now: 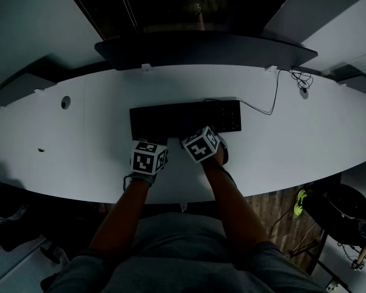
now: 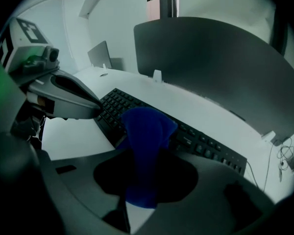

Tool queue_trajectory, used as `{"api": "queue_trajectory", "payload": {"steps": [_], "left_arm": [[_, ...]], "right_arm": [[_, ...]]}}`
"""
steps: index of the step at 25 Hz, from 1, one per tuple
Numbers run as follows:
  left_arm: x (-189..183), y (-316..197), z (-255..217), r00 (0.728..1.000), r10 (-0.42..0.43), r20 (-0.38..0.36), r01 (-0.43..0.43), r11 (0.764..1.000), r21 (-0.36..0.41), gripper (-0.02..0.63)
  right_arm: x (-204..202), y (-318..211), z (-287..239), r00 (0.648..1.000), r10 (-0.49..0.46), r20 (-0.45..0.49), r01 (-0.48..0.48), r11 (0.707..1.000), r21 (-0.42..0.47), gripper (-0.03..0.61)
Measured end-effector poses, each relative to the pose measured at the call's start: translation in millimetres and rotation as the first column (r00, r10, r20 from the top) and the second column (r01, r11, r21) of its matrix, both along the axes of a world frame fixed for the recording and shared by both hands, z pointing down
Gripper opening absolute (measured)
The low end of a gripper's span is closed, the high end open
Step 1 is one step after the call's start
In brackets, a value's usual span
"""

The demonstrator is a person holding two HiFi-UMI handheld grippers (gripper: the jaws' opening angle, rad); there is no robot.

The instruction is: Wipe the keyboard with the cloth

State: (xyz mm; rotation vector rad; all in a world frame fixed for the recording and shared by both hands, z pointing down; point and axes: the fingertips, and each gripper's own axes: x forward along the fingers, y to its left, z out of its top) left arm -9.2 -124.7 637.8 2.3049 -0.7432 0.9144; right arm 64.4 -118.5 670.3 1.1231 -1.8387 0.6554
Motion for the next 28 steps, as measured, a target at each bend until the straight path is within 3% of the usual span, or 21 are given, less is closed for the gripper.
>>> {"api": "queue_trajectory", "payload": {"steps": [10,14,18,28], "left_arm": [[52,14,-1,0.999,0.049,-0.006,-0.049,0.999,0.000,0.008],[73,21,0,0.998,0.065,-0.006,-0.065,0.998,0.000,0.008],[92,25,0,0.997,0.075,-0.007,-0.075,0.997,0.003,0.008],[135,38,4,0.996,0.086,-0.014,-0.086,0.996,0.002,0.008]], "right_arm": [[63,17,-1,0.997,0.080,0.009,-0.080,0.997,-0.005,0.117],[76,22,-2,0.997,0.081,0.006,-0.081,0.997,0.000,0.117],[96,30,0,0.997,0.054,-0.059,-0.053,0.999,0.006,0.117],[138,42,0,0.997,0.072,-0.041,-0.071,0.997,0.011,0.117]]}}
